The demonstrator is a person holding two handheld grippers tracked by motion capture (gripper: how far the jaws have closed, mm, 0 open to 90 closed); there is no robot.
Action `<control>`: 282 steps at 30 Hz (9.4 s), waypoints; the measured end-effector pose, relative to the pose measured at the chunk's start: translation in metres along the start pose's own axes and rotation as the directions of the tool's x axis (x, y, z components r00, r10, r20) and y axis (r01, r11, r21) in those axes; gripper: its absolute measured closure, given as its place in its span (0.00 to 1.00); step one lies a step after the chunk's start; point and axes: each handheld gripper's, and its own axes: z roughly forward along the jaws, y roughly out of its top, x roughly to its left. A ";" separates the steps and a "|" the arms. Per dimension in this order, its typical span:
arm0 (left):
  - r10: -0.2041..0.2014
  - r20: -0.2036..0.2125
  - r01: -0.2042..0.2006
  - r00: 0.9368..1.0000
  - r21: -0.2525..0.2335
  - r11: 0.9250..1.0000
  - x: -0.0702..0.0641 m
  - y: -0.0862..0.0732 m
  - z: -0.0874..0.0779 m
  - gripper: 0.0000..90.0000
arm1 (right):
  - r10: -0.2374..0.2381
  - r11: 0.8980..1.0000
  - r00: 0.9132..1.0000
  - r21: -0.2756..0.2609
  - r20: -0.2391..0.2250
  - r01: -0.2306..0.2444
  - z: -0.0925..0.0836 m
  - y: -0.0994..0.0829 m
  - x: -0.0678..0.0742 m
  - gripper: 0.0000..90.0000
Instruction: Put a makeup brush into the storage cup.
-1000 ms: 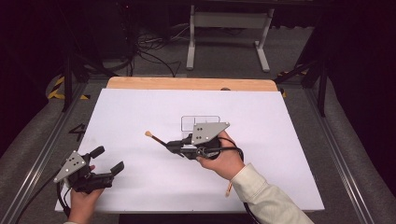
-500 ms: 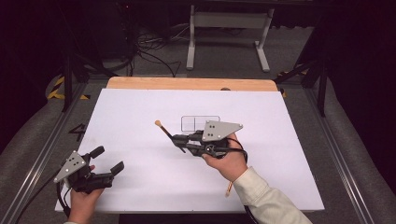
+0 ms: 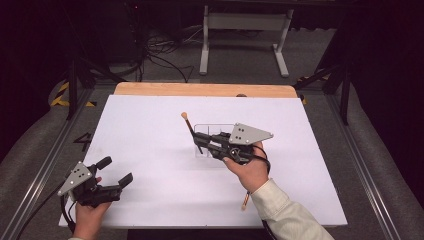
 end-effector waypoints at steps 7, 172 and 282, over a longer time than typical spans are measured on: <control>0.001 0.004 -0.001 1.000 0.003 1.000 0.000 0.000 0.001 0.00 | 0.039 0.999 0.997 -0.035 0.063 -0.037 -0.005 -0.002 -0.009 0.93; 0.007 0.047 -0.007 0.999 0.014 1.000 -0.002 0.006 0.024 0.00 | 0.127 0.991 0.957 0.014 0.260 -0.135 -0.118 -0.019 -0.052 0.03; -0.021 -0.019 0.021 1.000 0.008 1.000 0.003 -0.003 -0.004 0.00 | -0.136 0.575 0.940 0.748 -0.313 0.332 -0.084 -0.031 -0.044 0.07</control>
